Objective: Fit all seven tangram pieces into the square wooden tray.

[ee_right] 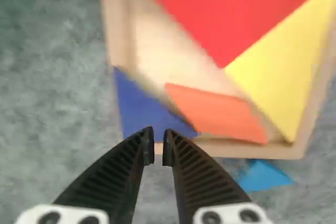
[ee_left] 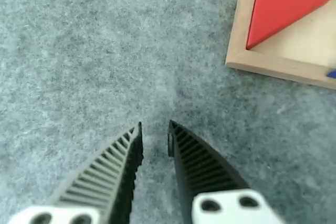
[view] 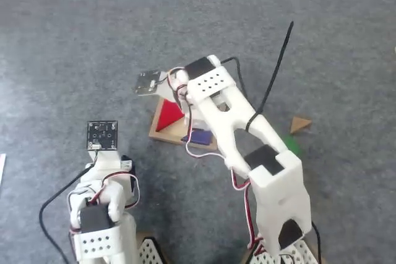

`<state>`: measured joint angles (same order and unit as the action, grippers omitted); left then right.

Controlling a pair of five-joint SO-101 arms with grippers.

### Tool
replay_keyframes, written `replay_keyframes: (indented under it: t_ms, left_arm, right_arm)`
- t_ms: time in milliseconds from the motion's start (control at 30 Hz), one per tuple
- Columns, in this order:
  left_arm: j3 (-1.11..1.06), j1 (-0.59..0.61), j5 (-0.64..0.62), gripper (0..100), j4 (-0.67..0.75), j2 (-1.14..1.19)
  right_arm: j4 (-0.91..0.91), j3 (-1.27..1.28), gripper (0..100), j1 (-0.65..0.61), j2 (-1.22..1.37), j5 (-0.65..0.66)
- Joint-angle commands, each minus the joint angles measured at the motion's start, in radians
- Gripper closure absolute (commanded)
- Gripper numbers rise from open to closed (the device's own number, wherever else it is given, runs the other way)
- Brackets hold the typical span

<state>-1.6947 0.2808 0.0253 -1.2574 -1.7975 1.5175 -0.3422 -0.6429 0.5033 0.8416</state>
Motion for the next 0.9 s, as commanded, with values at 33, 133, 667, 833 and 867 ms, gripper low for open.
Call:
replay_keyframes:
  t_ms: [33, 133, 667, 833, 867]
  left_arm:
    - [0.012, -0.003, 0.0, 92, -0.003, -0.018]
    - [0.012, -0.003, 0.0, 92, -0.003, -0.018]
    - [0.012, -0.003, 0.0, 92, -0.003, -0.018]
    - [0.012, -0.003, 0.0, 92, -0.003, -0.018]
    - [0.012, -0.003, 0.0, 92, -0.003, -0.018]
  right_arm:
    - [0.033, 0.032, 95.0, -0.061, -0.128, -0.023]
    - [-0.012, 0.137, 95.0, -0.068, -0.17, -0.025]
    - [-0.44, 0.298, 95.0, -0.001, -0.269, -0.192]
    - [-0.512, 0.238, 95.0, 0.002, -0.14, -0.218]
    - [-0.515, 0.238, 95.0, 0.001, -0.125, -0.215]
